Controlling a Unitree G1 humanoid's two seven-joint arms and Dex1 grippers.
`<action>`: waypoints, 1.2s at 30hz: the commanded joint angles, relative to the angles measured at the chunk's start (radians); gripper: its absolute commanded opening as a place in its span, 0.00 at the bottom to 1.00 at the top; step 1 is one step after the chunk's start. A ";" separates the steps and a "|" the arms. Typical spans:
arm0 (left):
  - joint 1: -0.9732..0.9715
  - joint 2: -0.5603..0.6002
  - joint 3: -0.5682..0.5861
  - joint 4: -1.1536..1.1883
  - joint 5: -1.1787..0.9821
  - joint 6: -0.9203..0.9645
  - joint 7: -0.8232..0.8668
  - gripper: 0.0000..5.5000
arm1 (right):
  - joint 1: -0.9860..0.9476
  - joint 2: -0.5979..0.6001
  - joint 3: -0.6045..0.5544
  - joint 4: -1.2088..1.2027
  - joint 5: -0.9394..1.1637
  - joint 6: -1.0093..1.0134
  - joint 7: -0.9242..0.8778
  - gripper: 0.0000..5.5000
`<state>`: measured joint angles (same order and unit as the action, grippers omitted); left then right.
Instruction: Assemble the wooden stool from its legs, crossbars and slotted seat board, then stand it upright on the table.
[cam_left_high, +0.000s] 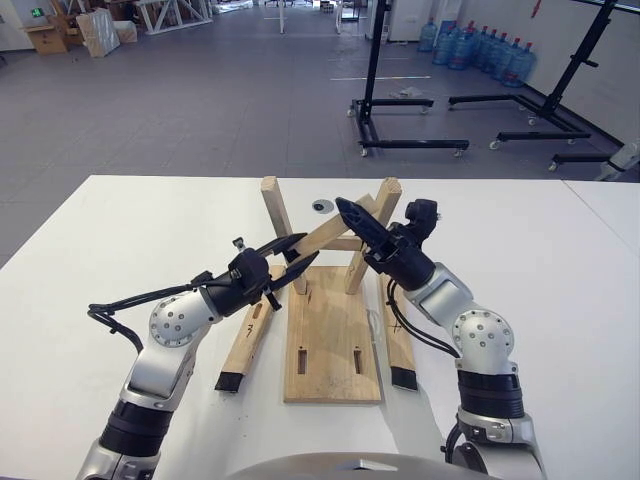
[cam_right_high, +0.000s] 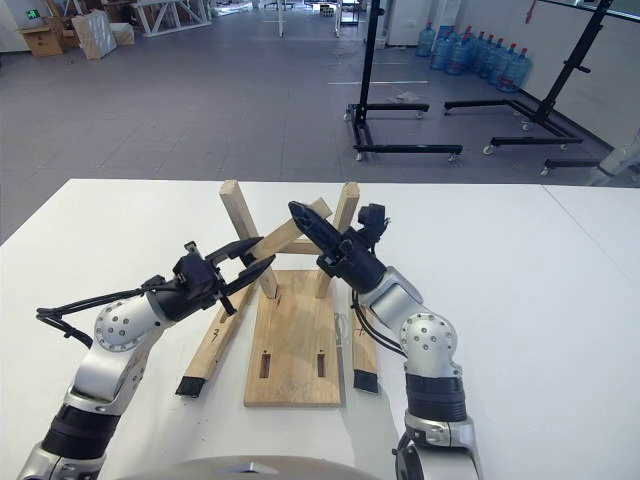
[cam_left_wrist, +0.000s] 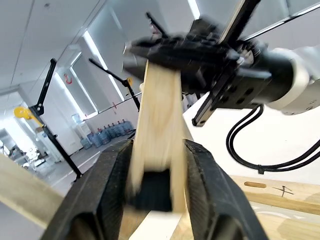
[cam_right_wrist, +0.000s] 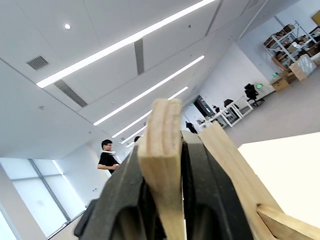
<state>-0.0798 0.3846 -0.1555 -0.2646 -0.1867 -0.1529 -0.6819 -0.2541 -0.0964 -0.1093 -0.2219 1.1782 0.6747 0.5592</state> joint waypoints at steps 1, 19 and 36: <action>0.023 -0.011 0.003 0.004 0.013 0.049 0.042 0.38 | 0.008 -0.023 -0.058 -0.059 0.058 0.001 -0.008 0.07; 0.238 -0.148 0.069 -0.132 -0.018 0.077 0.282 0.59 | 0.459 -0.340 -0.232 -0.317 0.157 0.120 -0.452 0.07; 0.216 -0.187 0.047 -0.104 0.042 0.065 0.340 0.59 | 0.402 -0.209 -0.096 -0.323 -0.270 0.002 -0.614 0.07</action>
<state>0.1481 0.1946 -0.1108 -0.3774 -0.1512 -0.0874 -0.3421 0.1470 -0.3112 -0.2044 -0.5524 0.9376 0.6719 -0.0343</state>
